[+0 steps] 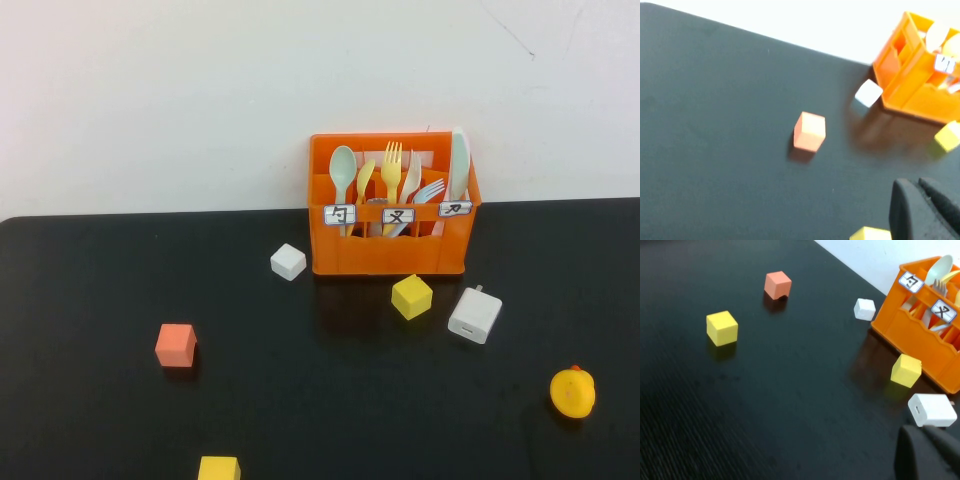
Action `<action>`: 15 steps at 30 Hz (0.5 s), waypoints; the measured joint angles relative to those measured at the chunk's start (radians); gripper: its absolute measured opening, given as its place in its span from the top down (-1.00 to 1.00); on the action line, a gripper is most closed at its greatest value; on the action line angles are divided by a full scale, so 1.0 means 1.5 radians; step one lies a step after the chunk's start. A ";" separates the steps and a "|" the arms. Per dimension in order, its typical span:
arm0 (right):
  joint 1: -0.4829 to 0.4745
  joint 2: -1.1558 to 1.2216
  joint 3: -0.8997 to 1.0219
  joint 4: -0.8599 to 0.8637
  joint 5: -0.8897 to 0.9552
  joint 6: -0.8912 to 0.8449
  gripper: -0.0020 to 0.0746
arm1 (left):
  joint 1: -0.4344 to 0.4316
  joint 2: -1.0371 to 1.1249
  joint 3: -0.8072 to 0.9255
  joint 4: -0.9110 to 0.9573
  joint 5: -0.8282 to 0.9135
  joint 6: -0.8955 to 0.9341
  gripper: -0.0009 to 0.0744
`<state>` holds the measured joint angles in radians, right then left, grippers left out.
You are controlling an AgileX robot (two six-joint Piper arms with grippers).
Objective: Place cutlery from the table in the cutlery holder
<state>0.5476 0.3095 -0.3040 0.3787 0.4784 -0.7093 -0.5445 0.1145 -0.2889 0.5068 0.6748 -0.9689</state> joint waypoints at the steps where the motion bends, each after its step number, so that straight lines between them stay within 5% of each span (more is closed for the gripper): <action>1: 0.000 0.000 0.000 0.001 0.001 0.000 0.95 | 0.009 -0.011 0.004 -0.002 -0.006 0.004 0.98; 10: 0.000 0.000 0.000 0.001 0.001 0.000 0.95 | 0.186 -0.084 0.099 -0.230 -0.139 0.401 0.98; 15: 0.000 0.000 0.000 0.001 0.001 0.000 0.95 | 0.252 -0.086 0.180 -0.310 -0.231 0.457 0.98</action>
<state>0.5476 0.3095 -0.3040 0.3807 0.4803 -0.7093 -0.1660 -0.0140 -0.0185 0.0413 0.3287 -0.2837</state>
